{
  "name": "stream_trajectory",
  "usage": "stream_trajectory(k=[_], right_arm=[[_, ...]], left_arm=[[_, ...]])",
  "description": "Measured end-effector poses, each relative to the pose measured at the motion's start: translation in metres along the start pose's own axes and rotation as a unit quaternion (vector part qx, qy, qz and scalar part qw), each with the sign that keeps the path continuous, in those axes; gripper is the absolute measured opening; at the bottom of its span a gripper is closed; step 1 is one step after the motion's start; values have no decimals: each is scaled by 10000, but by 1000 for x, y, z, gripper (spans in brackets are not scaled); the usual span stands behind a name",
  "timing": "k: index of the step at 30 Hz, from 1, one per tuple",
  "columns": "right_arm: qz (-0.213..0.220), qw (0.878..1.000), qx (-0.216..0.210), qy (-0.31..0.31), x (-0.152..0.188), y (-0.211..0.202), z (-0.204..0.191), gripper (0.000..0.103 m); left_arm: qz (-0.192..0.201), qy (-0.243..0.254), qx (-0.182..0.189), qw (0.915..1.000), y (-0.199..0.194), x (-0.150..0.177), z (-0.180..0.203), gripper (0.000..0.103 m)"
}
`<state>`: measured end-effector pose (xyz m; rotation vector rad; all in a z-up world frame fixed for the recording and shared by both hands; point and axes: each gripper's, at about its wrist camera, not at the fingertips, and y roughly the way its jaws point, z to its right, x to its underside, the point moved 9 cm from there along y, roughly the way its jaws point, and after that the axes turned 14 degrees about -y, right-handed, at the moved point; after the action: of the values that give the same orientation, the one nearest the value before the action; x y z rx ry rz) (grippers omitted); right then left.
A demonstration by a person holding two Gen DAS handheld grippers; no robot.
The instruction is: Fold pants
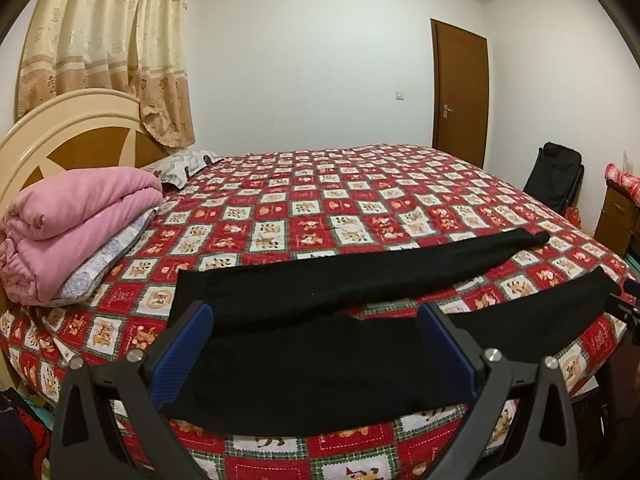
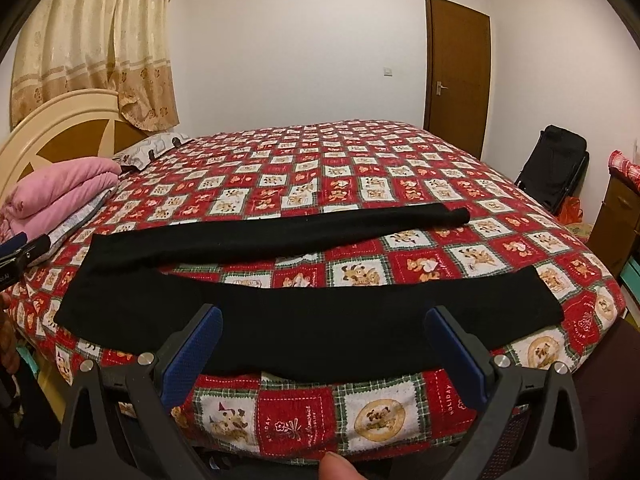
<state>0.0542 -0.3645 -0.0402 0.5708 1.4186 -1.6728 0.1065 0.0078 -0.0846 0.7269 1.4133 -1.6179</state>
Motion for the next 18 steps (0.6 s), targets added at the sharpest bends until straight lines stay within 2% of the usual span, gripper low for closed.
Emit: stream_trajectory(k=[8, 12, 15, 18], right_arm=[[-42, 10000, -44, -7, 4, 4, -2, 102], [87, 9998, -189, -68, -2, 7, -5, 102], [222, 9994, -208, -182, -12, 18, -2, 102], [87, 9991, -242, -326, -19, 42, 0, 102]], left_arm=[[-41, 48, 10, 10000, 2, 2, 4, 103], [-12, 117, -19, 9999, 10, 0, 2, 103], [-92, 206, -212, 9995, 32, -3, -9, 103], [-155, 224, -499, 9984, 61, -8, -28, 103]])
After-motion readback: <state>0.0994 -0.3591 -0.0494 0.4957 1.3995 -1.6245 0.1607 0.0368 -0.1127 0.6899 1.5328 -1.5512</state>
